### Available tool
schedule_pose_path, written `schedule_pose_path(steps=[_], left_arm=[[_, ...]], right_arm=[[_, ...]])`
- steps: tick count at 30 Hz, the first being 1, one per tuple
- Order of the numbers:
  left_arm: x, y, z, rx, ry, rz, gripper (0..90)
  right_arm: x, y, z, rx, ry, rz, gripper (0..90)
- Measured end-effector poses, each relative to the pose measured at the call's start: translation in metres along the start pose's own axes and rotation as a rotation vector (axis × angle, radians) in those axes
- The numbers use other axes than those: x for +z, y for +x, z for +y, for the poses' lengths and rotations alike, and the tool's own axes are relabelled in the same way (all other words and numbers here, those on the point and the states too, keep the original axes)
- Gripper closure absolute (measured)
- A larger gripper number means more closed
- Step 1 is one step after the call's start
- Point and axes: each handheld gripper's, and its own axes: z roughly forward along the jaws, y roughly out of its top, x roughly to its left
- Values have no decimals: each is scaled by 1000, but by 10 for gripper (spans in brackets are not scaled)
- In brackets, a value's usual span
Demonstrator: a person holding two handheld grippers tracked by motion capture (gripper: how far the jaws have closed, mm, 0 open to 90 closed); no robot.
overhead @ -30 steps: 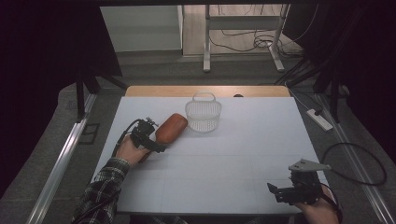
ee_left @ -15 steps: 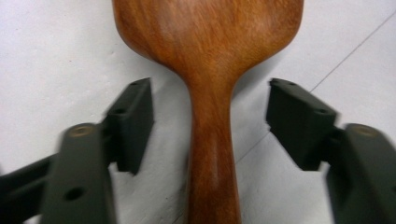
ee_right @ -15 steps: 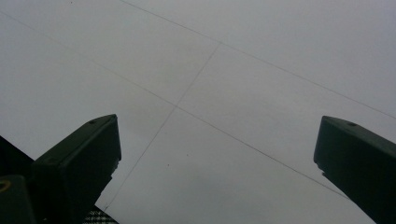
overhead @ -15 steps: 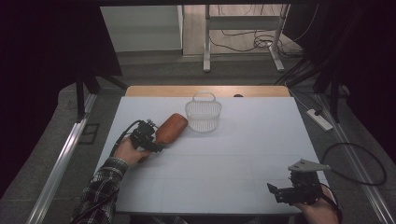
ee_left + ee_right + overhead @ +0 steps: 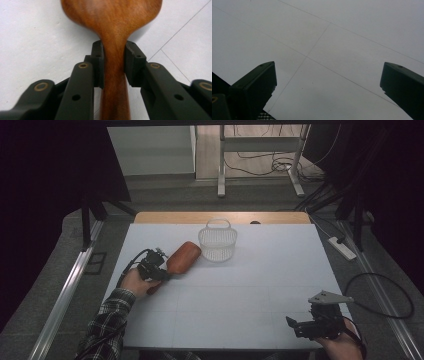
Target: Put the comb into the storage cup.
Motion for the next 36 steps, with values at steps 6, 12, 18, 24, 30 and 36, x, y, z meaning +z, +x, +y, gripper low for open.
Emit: schedule_pose_path(steps=[6,12,18,24,30,36], left_arm=[[-2,6,0,-51,-12,-49,723],[-5,8,0,-67,-30,-55,724],[-9,8,-2,-71,-45,-30,725],[-13,11,-4,-91,-61,-33,726],[-18,12,-6,-91,-99,-27,726],[-24,12,-10,-99,-137,-16,725]], right_arm=[[0,0,0,0,-1,-1,9],[0,0,0,1,-2,1,8],[0,0,0,0,-2,1,8],[0,0,0,0,-2,2,9],[0,0,0,0,-2,2,9],[0,0,0,1,-3,2,8]])
